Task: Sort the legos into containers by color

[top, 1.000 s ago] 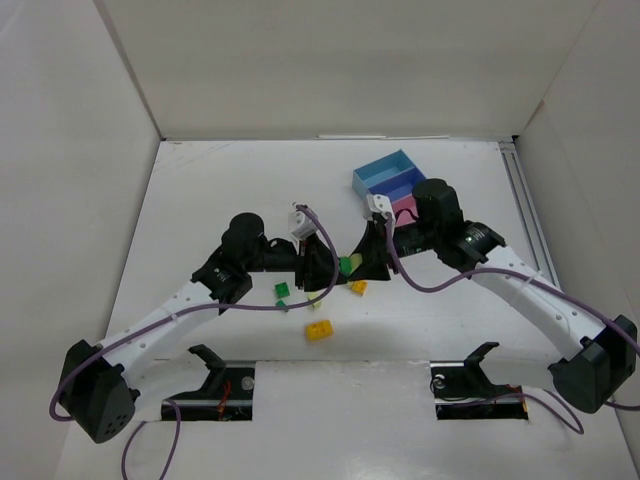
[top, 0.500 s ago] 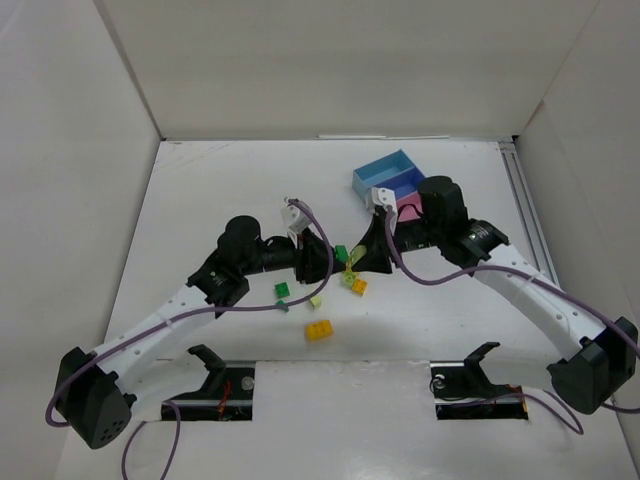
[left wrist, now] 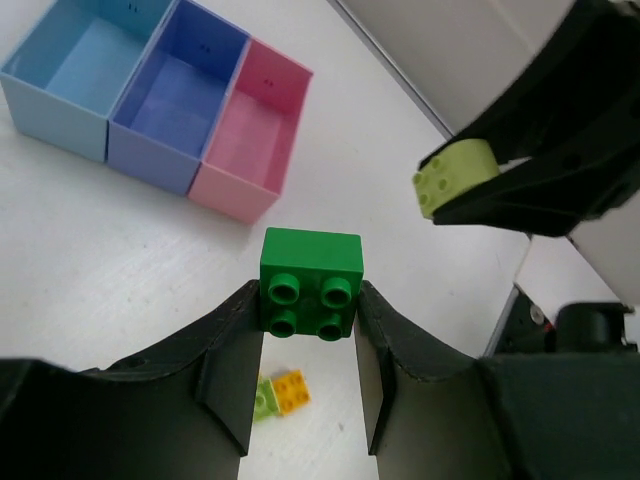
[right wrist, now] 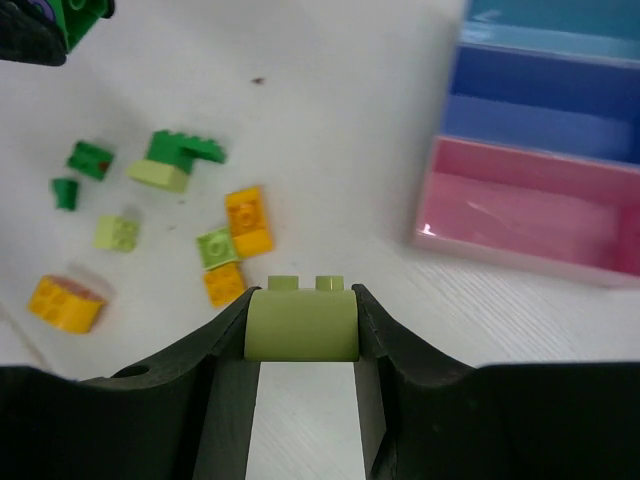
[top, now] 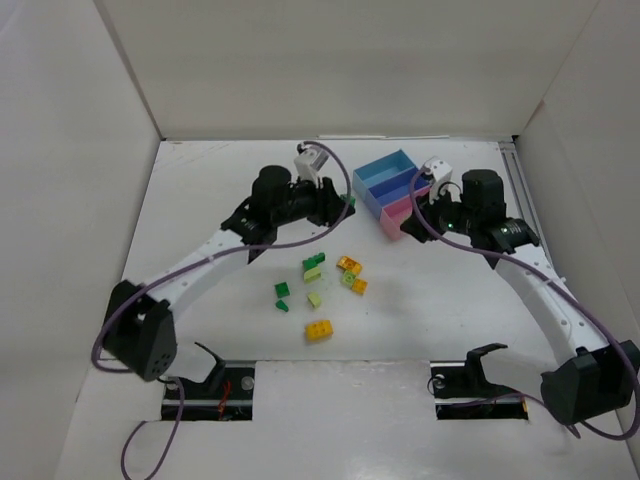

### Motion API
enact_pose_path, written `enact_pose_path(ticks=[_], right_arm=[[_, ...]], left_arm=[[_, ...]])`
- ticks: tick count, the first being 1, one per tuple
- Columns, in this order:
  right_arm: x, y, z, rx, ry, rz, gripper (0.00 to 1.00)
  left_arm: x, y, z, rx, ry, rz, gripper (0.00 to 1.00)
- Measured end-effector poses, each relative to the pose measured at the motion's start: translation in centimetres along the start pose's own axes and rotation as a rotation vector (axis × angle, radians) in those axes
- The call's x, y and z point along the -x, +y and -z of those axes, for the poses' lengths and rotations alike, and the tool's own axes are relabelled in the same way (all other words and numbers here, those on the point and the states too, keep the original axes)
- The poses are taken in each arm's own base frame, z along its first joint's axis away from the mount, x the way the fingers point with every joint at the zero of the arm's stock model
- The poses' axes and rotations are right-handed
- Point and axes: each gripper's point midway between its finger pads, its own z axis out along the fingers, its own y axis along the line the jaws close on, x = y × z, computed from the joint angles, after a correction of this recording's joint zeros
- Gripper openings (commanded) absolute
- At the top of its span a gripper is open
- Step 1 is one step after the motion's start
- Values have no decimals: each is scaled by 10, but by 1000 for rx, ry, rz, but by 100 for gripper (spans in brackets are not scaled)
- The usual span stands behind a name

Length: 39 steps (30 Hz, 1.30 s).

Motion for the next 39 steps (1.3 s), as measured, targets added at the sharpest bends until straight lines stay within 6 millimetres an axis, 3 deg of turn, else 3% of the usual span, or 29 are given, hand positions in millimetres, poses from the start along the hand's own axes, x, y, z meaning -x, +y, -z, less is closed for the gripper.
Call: enact_pose_path(ticks=[4, 10, 16, 20, 28, 30, 33, 39], right_arm=[[-5, -44, 12, -182, 6, -74, 0], [-16, -94, 32, -385, 14, -171, 0], [-34, -129, 41, -490, 37, -259, 0], [-42, -134, 40, -502, 51, -283, 0], [-45, -139, 42, -511, 56, -295, 0], [-45, -139, 41, -511, 58, -296, 0], [-47, -139, 40, -509, 64, -300, 0], [-52, -140, 35, -494, 81, -309, 0]], left_arm=[[10, 24, -55, 29, 60, 31, 0], [-7, 61, -125, 59, 208, 39, 0], [-30, 57, -173, 29, 308, -4, 3], [-43, 44, -193, 0, 349, -20, 12], [-57, 39, -221, 52, 378, -63, 12], [-62, 46, -221, 82, 387, -67, 20], [-65, 55, -219, 126, 398, -68, 45], [-64, 63, -217, 146, 400, -83, 62]])
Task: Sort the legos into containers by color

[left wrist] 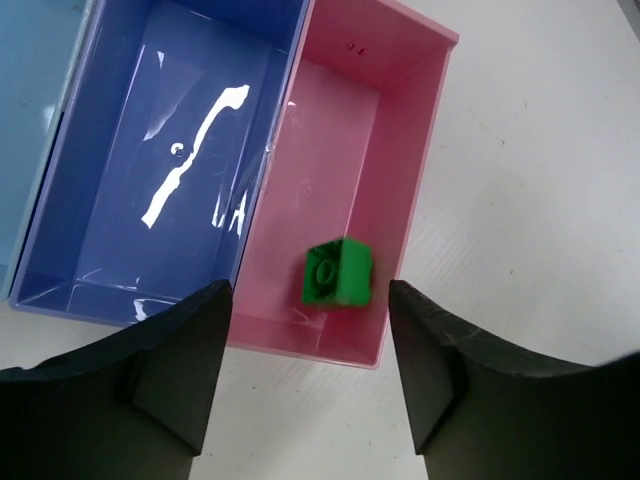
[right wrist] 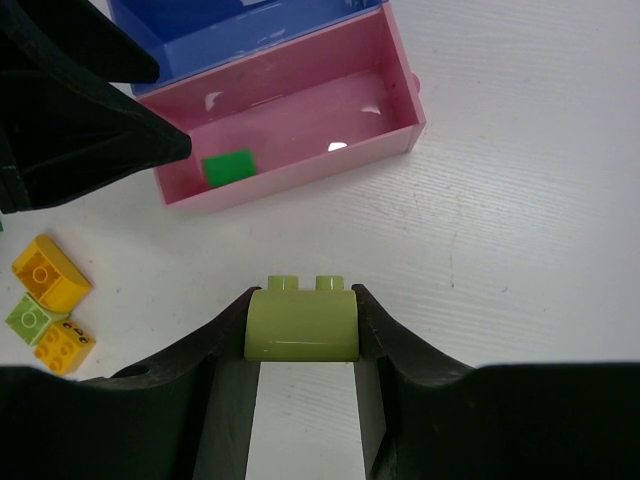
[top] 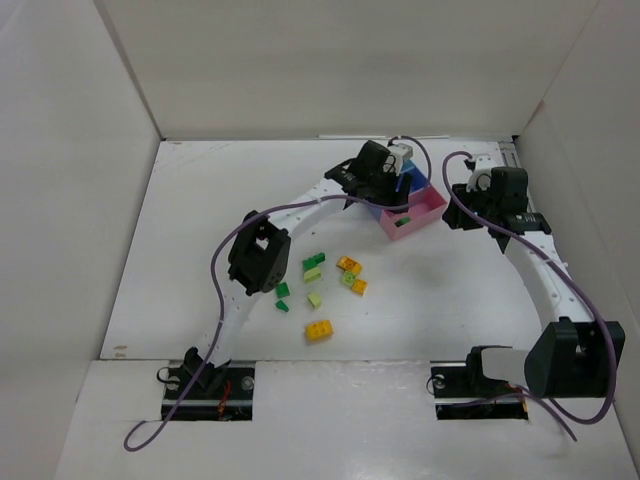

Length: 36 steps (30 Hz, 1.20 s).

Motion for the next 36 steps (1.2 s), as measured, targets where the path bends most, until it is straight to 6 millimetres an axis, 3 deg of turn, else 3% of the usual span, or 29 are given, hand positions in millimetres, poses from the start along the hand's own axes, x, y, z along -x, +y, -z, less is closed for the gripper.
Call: enact_pose_path(ticks=[5, 9, 12, 13, 14, 16, 18, 22, 25, 30, 33, 36], right_arm=[[0, 1, 0, 4, 1, 2, 0], [0, 2, 0, 14, -1, 2, 0], [1, 3, -2, 21, -2, 2, 0], [1, 3, -3, 24, -1, 1, 0], [1, 3, -6, 26, 3, -2, 0], [3, 5, -14, 30, 15, 4, 0], [11, 14, -27, 37, 25, 29, 0], [38, 54, -63, 101, 23, 120, 0], [56, 81, -91, 129, 23, 180, 0], [65, 98, -136, 100, 44, 245, 0], [58, 94, -159, 74, 78, 257, 1], [51, 88, -176, 44, 107, 266, 4]], left_arm=[[0, 0, 0, -2, 0, -24, 62], [-3, -1, 2, -4, 5, -34, 71], [-9, -3, 17, -28, 12, -16, 81], [-10, -2, 28, -34, 10, -3, 84], [-12, 1, 40, -35, 9, 13, 100], [-9, 13, 69, -19, -29, 46, 100], [-7, 35, 113, 36, -79, 86, 100], [9, 73, 190, 160, -239, 147, 100], [0, 82, 224, 229, -302, 180, 100], [-41, 94, 228, 303, -265, 248, 100], [-68, 102, 221, 336, -206, 289, 100], [-78, 105, 220, 357, -185, 311, 100]])
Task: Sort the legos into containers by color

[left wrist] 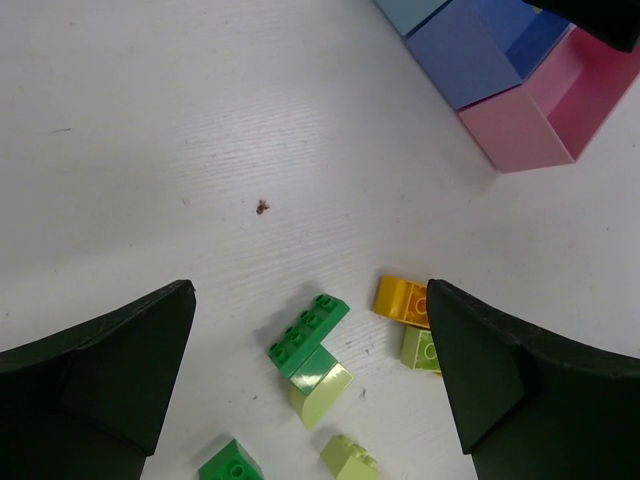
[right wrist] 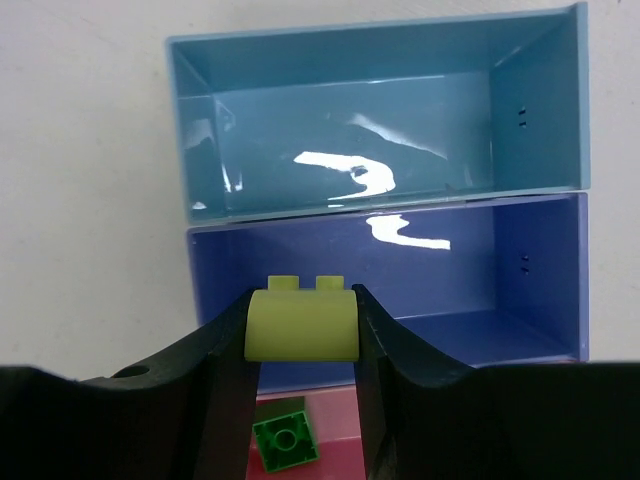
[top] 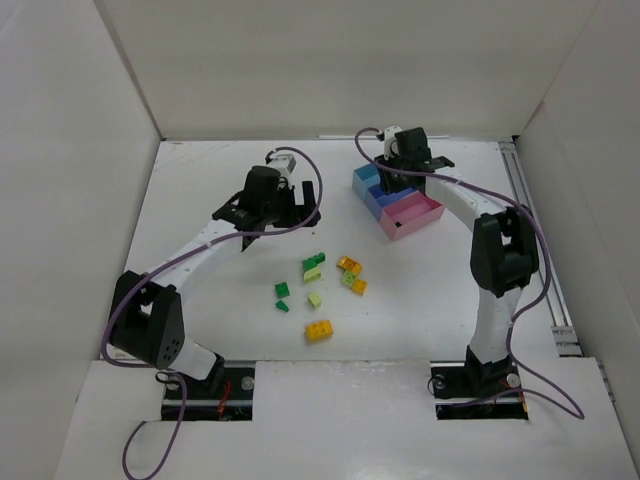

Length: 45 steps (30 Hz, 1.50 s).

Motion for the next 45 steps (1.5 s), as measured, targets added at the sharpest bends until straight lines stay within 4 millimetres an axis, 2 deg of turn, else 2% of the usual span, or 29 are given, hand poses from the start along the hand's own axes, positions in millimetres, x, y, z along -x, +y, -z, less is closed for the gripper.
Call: enact_pose_path(ticks=[2, 5, 16, 21, 25, 28, 30, 33, 36, 38, 40, 42, 45], right_arm=[[-5, -4, -5, -22, 19, 1, 9], [-10, -7, -7, -49, 37, 8, 26], [-9, -10, -7, -58, 38, 35, 69], [-9, -10, -7, -58, 39, 38, 70], [-4, -10, 1, -59, 23, 39, 70], [2, -8, 21, -45, -9, 36, 70], [4, -5, 40, -24, -36, 30, 70], [3, 1, 65, 14, -76, 21, 70], [-2, 2, 78, 28, -88, 10, 70], [-10, 2, 79, 33, -77, 2, 70], [-19, 2, 77, 37, -56, -3, 70], [-30, 4, 74, 42, -30, -6, 69], [-42, 6, 72, 52, -4, -9, 67]], left_arm=[[1, 1, 0, 6, -5, 3, 100], [1, 1, 0, 9, -6, 11, 100], [-4, 1, -5, 6, 14, 21, 100], [-22, -3, -14, 7, 65, -5, 100], [-36, -12, -16, -21, 97, -43, 100], [-47, -11, -18, -42, 119, -80, 100], [-57, -6, -19, -40, 142, -102, 94], [-69, 0, -26, -29, 177, -129, 91], [-85, 3, -35, -22, 223, -168, 90], [-98, 0, -41, -10, 252, -210, 88], [-113, -7, -46, 2, 286, -258, 84], [-125, -15, -54, 21, 310, -313, 74], [-137, -21, -62, 45, 330, -365, 68]])
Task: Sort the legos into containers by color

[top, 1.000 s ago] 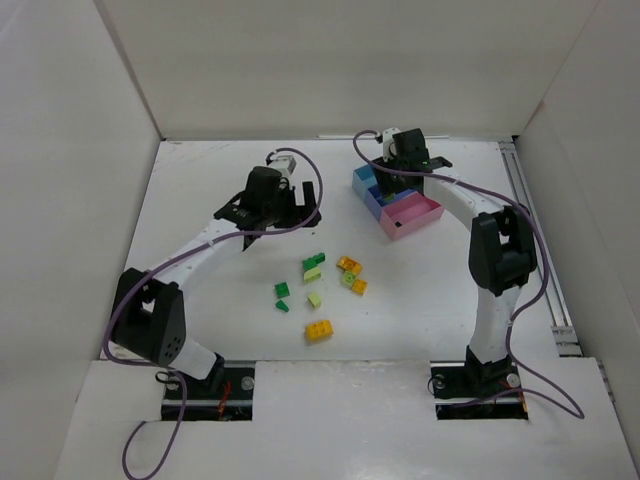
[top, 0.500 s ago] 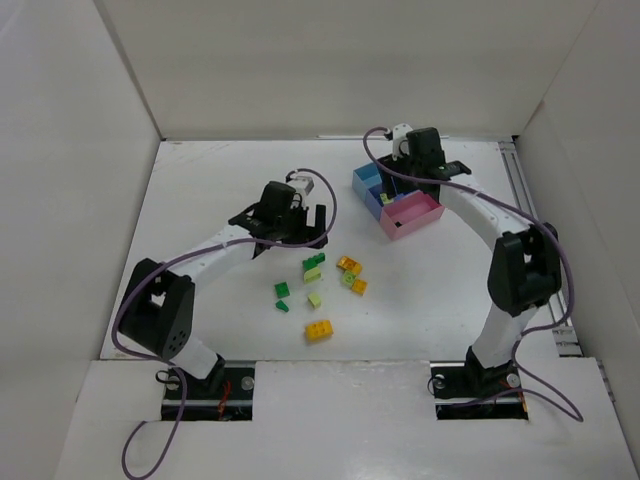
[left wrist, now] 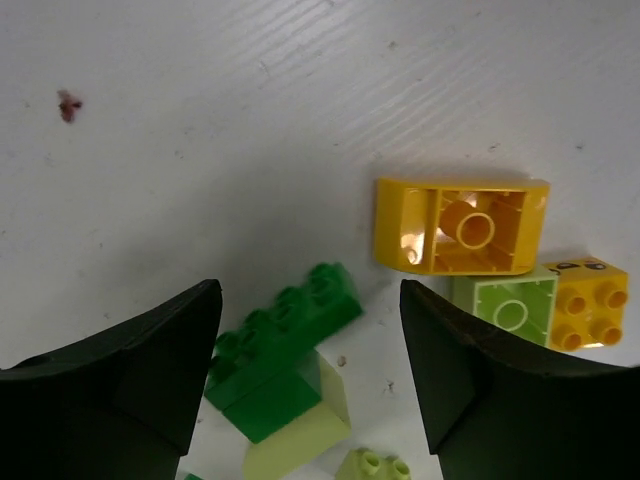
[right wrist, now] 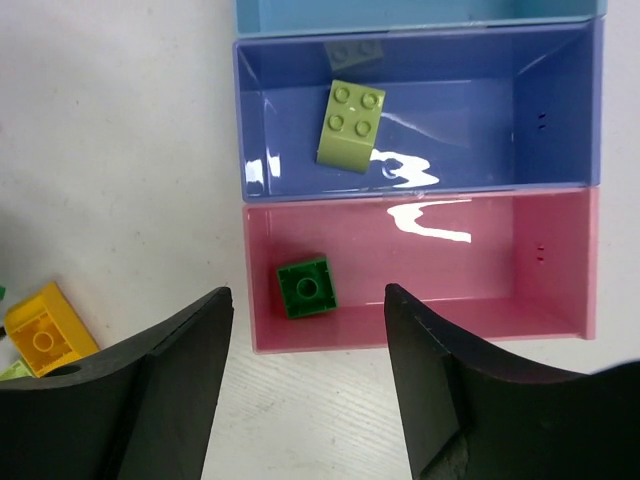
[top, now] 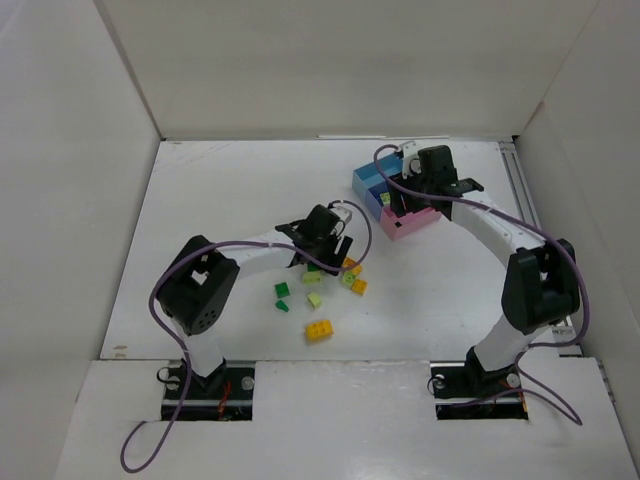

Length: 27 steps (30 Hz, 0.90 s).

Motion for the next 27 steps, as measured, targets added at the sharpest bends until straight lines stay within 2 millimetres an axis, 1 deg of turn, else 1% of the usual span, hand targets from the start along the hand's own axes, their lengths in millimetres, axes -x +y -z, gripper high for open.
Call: enact_pose_path(ticks=[4, 8, 9, 11, 12, 13, 16, 17, 19, 22, 24, 25, 27], right_arm=[[-8, 3, 1, 16, 13, -3, 66], [-6, 4, 5, 28, 3, -5, 66], [-6, 4, 5, 29, 1, -6, 66], [-6, 3, 5, 30, 1, -9, 66], [-6, 3, 6, 32, 0, -11, 66], [-6, 2, 6, 31, -1, -12, 66], [-5, -1, 7, 33, -5, -19, 66], [-5, -1, 7, 34, -6, -20, 66], [-6, -3, 8, 33, -5, -23, 66], [-6, -3, 8, 38, -6, -26, 65], [-5, -3, 9, 40, -10, -27, 65], [-5, -3, 10, 41, -12, -27, 65], [-6, -3, 12, 43, -15, -27, 65]], left_arm=[[-1, 12, -2, 60, 2, 3, 65], [2, 22, -1, 99, -11, 11, 65], [3, 22, -1, 104, -12, 9, 63], [2, 23, -1, 106, -12, -1, 62], [2, 22, -1, 106, -10, -5, 61], [2, 22, 0, 105, -9, -13, 57], [2, 20, 0, 101, -6, -33, 54], [2, 19, -1, 101, -3, -39, 50], [2, 19, -5, 103, 3, -45, 46], [1, 19, -10, 104, 17, -52, 44], [2, 19, -10, 105, 16, -53, 40], [2, 19, -10, 105, 17, -55, 38], [-1, 20, -10, 108, 26, -57, 18]])
